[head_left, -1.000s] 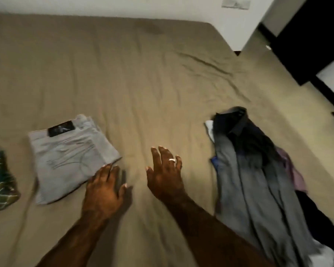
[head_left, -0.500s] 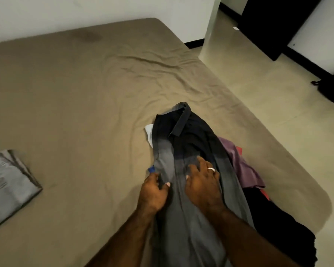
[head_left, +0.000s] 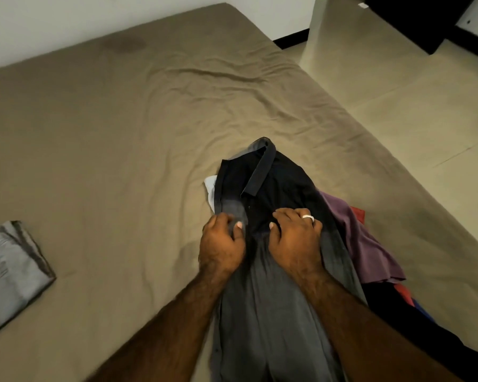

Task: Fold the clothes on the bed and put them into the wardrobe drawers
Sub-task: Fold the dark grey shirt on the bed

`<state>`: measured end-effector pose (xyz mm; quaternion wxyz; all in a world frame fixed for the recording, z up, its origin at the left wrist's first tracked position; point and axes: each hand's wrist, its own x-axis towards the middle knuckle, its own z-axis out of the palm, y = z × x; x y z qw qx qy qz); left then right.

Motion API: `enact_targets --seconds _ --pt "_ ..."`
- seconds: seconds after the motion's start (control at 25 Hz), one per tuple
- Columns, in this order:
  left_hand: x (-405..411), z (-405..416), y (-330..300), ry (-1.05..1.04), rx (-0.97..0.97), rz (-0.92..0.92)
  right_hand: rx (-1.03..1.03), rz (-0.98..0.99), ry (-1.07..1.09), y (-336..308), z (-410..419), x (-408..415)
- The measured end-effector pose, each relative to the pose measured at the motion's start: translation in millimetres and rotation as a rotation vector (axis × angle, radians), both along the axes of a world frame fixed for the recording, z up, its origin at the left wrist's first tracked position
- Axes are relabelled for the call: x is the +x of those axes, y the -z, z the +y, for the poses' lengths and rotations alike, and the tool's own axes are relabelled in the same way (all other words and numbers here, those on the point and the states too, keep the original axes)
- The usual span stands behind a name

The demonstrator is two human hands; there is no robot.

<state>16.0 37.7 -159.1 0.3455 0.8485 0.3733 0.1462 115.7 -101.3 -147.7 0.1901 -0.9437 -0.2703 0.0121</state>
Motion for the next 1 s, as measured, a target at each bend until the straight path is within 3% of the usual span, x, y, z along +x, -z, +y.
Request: enact_targets --seconds 0.12,0.36,0.48,0.52,0.64,0.72,0.92,1.0 --pt "27.1 0.3 -16.0 -0.053 -0.072 -0.021 0.183 -0.004 -0.015 1.2 -29.3 -23.8" --pt "68.4 -5.3 -34.1 0.003 -0.372 0.215 0.417 0.09 -0.049 1.9 -85.1 -74.3" --pt "63.9 -29.2 -33.7 0.133 -0.328 0.403 0.433 0.149 -0.061 -5.4 -102.3 -92.8" --pt "61.9 -32.7 -34.4 0.092 -0.366 0.351 0.387 0.144 -0.061 -7.4 -101.3 -93.1" --pt "59.4 -47.1 -70.0 -0.186 -0.83 0.065 0.267 0.126 0.071 -25.1 -90.5 -83.7" --pt "51.6 -54.1 -114.5 -0.22 -1.024 0.005 0.278 0.114 0.119 -58.5 -76.0 -86.0" --pt "17.0 -47.5 -245.0 -0.159 -1.131 -0.205 0.485 -0.028 0.28 -162.5 -46.9 -103.5" --pt "-31.7 -32.1 -332.8 -0.116 -1.08 -0.279 0.66 -0.115 0.197 -236.8 -40.3 -137.6"
